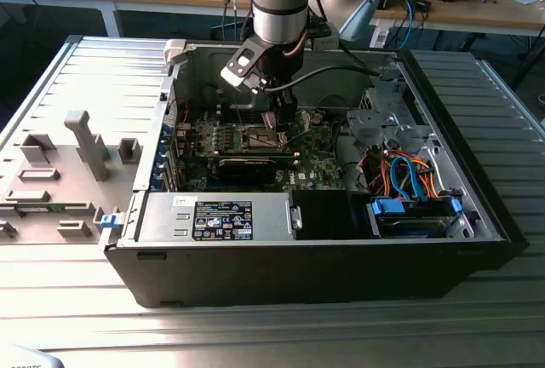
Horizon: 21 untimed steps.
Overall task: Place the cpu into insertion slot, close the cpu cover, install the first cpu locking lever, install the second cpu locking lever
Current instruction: 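Place the cpu into insertion slot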
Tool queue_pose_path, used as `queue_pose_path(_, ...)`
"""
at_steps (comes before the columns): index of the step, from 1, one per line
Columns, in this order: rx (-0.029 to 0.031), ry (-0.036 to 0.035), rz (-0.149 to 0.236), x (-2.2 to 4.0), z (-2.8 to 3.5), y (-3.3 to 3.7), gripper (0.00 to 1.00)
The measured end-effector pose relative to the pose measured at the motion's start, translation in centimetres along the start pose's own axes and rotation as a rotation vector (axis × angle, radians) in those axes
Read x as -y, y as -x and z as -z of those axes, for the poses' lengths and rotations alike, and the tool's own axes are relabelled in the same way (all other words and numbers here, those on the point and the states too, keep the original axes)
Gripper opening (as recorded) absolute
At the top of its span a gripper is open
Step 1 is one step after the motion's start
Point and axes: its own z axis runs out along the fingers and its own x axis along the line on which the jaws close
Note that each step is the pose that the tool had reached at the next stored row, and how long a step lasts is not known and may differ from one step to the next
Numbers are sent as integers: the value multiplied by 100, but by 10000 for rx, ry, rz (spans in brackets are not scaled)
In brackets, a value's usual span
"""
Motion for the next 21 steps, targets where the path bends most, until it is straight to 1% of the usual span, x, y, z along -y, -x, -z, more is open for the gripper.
queue_pose_path(20,53,12,-664,0,0,0,54)
queue_pose_path(21,65,16,-828,0,-1,0,54)
